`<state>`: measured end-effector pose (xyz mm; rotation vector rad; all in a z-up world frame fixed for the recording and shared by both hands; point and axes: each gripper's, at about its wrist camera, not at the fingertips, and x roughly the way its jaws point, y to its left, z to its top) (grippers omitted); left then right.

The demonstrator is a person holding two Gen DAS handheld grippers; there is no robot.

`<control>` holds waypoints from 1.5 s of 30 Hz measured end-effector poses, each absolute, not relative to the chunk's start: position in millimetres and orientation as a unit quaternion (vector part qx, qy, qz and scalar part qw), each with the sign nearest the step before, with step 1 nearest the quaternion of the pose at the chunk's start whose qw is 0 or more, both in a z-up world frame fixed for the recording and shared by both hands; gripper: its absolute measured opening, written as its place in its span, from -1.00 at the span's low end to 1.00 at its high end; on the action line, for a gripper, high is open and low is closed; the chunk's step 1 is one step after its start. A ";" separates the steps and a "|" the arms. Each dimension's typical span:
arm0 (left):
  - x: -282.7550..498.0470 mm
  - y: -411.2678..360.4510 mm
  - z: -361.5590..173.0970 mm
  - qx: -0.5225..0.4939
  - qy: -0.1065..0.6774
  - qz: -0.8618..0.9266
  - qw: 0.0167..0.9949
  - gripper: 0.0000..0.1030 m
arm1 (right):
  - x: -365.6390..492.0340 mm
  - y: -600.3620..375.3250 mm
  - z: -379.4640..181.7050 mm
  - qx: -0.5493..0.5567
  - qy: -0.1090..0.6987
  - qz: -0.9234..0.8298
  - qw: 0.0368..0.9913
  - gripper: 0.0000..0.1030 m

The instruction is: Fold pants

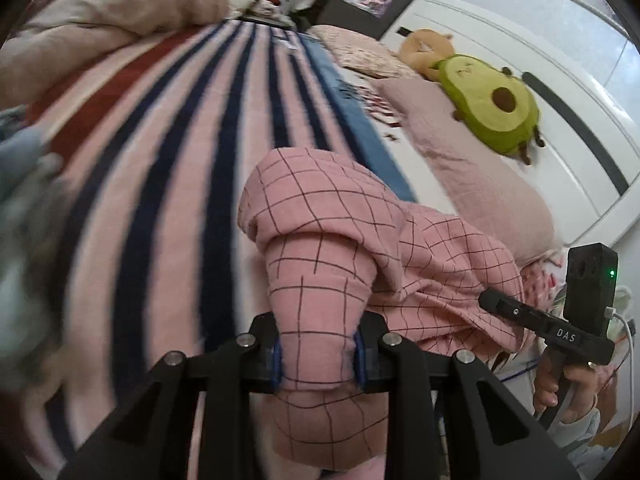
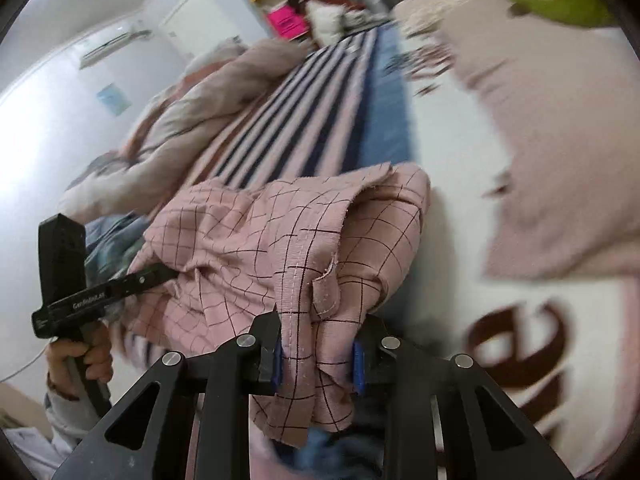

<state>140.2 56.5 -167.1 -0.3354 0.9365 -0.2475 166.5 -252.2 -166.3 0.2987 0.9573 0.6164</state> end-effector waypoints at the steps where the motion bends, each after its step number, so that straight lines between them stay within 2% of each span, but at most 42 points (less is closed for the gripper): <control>1: 128.9 63.7 -167.8 -0.163 0.453 -0.113 0.869 -0.52 | 160.5 -245.6 -169.3 0.141 0.453 0.295 0.829 -0.62; 5: 107.9 75.7 -171.6 -0.142 0.465 -0.087 0.869 -0.32 | 146.4 -234.7 -173.2 0.115 0.453 0.275 0.840 -0.41; 9: 97.6 87.4 -144.6 -0.112 0.426 -0.064 0.895 0.07 | 139.4 -238.1 -153.2 0.069 0.432 0.247 0.865 -0.22; 13: 110.3 76.7 -121.8 -0.104 0.392 -0.102 0.909 0.07 | 146.4 -233.5 -124.5 0.037 0.391 0.235 0.889 -0.20; 18: 143.0 53.7 -132.8 -0.101 0.400 -0.152 0.898 0.07 | 167.7 -208.3 -107.0 0.021 0.363 0.283 0.888 -0.20; 29: 189.3 52.8 -183.4 -0.104 0.451 -0.140 0.875 0.06 | 210.7 -199.6 -172.5 0.017 0.445 0.281 0.850 -0.24; 35: 188.9 50.0 -180.5 -0.094 0.454 -0.131 0.876 0.07 | 207.9 -202.7 -172.0 0.018 0.448 0.278 0.850 -0.20; 37: 182.6 53.6 -173.8 -0.095 0.450 -0.125 0.879 0.10 | 203.1 -208.8 -164.2 0.027 0.442 0.274 0.854 -0.06; 39: 169.8 62.7 -165.8 -0.099 0.443 -0.111 0.884 0.32 | 196.6 -218.1 -156.4 0.039 0.434 0.268 0.859 0.24; 45: 138.7 90.9 -174.9 -0.139 0.452 -0.093 0.876 0.36 | 181.3 -235.1 -161.8 0.063 0.452 0.266 0.849 0.44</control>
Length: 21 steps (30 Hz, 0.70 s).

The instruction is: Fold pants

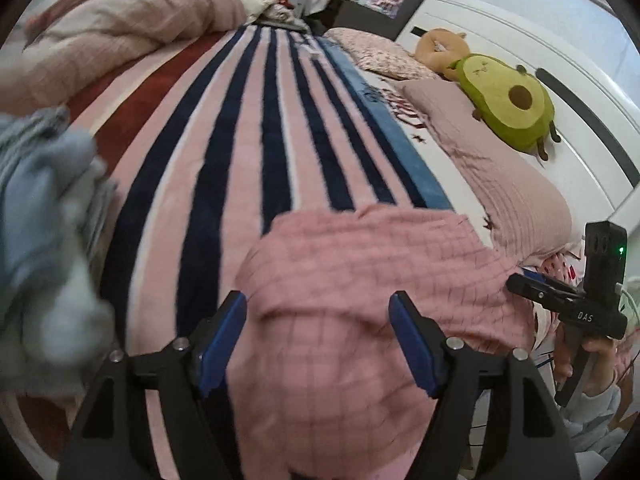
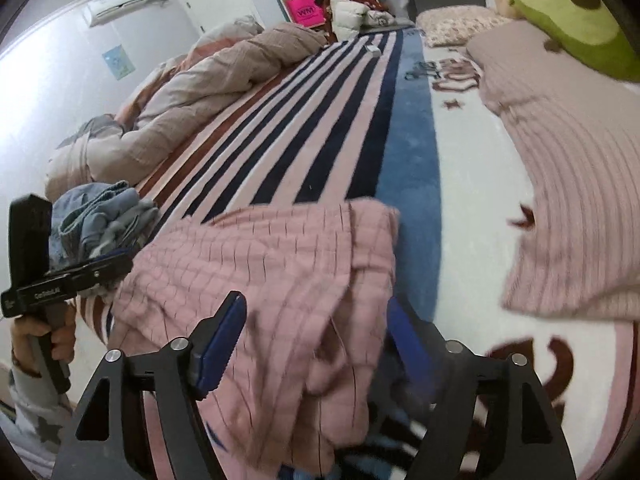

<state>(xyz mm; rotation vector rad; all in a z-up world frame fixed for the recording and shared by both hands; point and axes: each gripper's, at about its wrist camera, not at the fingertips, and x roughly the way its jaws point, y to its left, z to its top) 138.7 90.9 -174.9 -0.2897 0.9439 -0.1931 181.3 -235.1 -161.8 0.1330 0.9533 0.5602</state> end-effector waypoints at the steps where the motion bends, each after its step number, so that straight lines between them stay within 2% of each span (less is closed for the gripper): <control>1: 136.0 93.6 -179.4 -0.146 0.457 -0.091 0.873 0.36 | 180.0 -237.3 -166.8 0.072 0.460 0.267 0.844 0.44; 10: 138.2 89.6 -206.3 -0.190 0.477 -0.121 0.849 0.35 | 178.1 -239.4 -198.6 0.127 0.496 0.292 0.808 0.44; 11: 139.6 88.4 -207.2 -0.191 0.478 -0.123 0.849 0.32 | 178.9 -239.1 -200.6 0.129 0.498 0.293 0.806 0.44; 13: 142.3 84.7 -209.5 -0.190 0.479 -0.130 0.847 0.13 | 180.0 -237.8 -203.1 0.135 0.500 0.297 0.802 0.45; 14: 143.1 82.7 -210.0 -0.191 0.479 -0.133 0.846 0.05 | 179.8 -236.7 -203.4 0.137 0.499 0.300 0.801 0.37; 15: 143.5 81.7 -209.3 -0.188 0.479 -0.131 0.847 -0.02 | 179.5 -235.6 -203.4 0.139 0.499 0.306 0.799 0.16; 17: 143.8 79.9 -206.4 -0.177 0.477 -0.131 0.851 -0.18 | 178.5 -232.1 -202.1 0.140 0.500 0.315 0.795 -0.07; 21: 142.2 75.8 -197.2 -0.161 0.471 -0.127 0.858 -0.36 | 175.6 -229.6 -194.5 0.131 0.490 0.313 0.803 -0.33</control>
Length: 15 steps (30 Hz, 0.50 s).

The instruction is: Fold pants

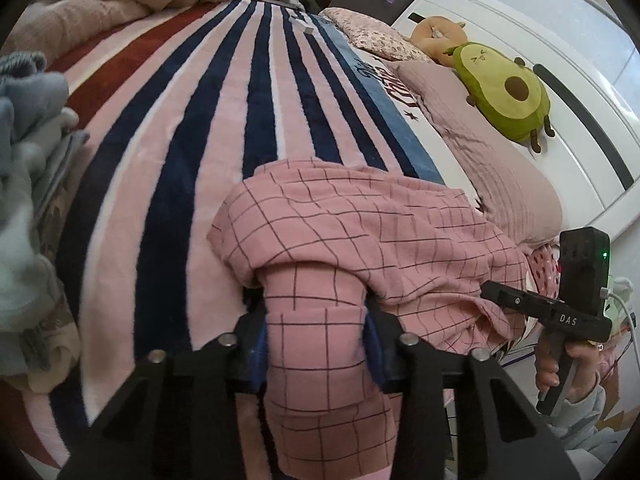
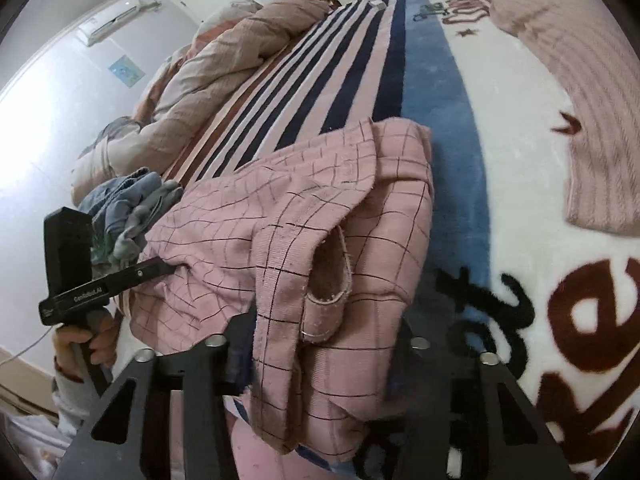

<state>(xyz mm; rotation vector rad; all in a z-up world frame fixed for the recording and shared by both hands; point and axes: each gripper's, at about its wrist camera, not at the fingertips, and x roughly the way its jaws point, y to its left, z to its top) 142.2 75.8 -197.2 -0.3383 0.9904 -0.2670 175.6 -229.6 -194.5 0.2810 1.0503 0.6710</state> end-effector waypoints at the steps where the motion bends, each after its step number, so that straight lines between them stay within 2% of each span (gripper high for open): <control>1: 142.4 76.0 -194.8 -0.160 0.469 -0.127 0.859 -0.37 | 175.1 -229.1 -192.5 0.132 0.488 0.313 0.804 -0.36; 6: 138.6 73.6 -177.2 -0.148 0.452 -0.131 0.870 -0.55 | 168.2 -224.8 -177.1 0.118 0.472 0.310 0.817 -0.52; 15: 120.1 74.5 -135.2 -0.125 0.413 -0.135 0.892 -0.60 | 154.9 -214.0 -141.5 0.107 0.442 0.324 0.829 -0.56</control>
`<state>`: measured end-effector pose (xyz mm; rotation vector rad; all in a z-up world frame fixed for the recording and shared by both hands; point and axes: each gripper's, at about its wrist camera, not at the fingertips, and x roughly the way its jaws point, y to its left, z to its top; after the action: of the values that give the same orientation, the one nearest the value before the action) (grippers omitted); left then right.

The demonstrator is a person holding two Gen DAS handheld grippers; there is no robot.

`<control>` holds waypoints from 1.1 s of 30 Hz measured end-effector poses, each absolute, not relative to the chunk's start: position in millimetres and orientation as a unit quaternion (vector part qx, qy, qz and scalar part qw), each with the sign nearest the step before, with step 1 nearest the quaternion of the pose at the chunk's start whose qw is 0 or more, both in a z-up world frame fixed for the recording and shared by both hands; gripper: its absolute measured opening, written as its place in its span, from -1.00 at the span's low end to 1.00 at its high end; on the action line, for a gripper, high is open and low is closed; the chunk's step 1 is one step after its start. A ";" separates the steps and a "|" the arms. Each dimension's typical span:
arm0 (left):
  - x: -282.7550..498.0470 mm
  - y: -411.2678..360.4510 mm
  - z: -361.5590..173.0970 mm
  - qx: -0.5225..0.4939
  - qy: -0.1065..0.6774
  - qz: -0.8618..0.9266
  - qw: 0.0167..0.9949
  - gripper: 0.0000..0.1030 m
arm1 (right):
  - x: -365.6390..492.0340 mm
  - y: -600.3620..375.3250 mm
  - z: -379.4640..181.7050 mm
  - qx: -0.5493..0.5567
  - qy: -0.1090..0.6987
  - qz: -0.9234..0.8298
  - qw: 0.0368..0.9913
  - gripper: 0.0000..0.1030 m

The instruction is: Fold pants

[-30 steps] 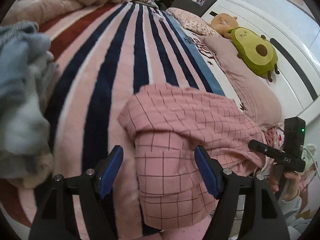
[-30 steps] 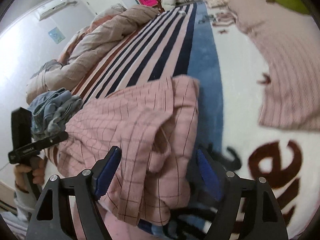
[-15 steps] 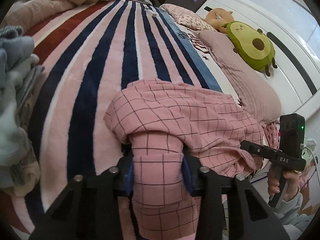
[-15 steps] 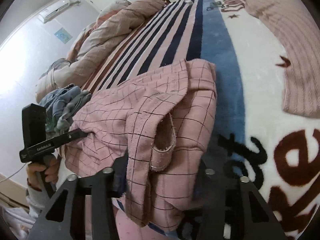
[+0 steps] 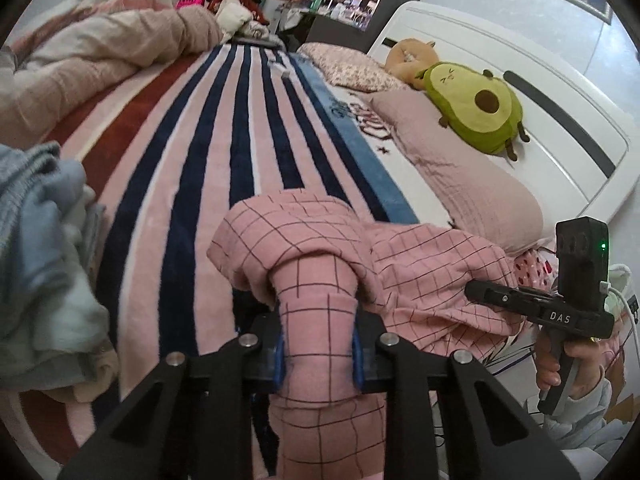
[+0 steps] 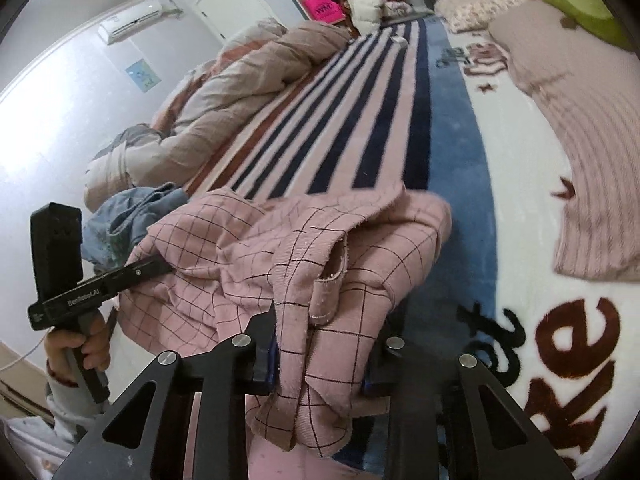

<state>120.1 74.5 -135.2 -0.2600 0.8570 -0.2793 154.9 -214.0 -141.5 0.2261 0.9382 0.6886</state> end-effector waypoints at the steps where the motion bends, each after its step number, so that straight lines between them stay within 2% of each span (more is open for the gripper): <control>1: 116.5 76.6 -129.3 -0.123 0.407 -0.133 0.895 -0.60 | 153.3 -211.9 -137.3 0.106 0.439 0.327 0.830 -0.56; 15: 79.5 134.2 -61.6 -0.117 0.336 -0.100 0.929 -0.61 | 143.8 -153.8 -73.8 0.081 0.380 0.376 0.841 -0.57; 33: 51.0 266.6 3.7 -0.095 0.269 0.002 0.958 -0.62 | 160.1 6.4 -17.0 0.032 0.317 0.477 0.819 -0.57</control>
<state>51.0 266.6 3.8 -0.1935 0.5455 0.0037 160.1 6.4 -17.0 0.0684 0.6753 1.0169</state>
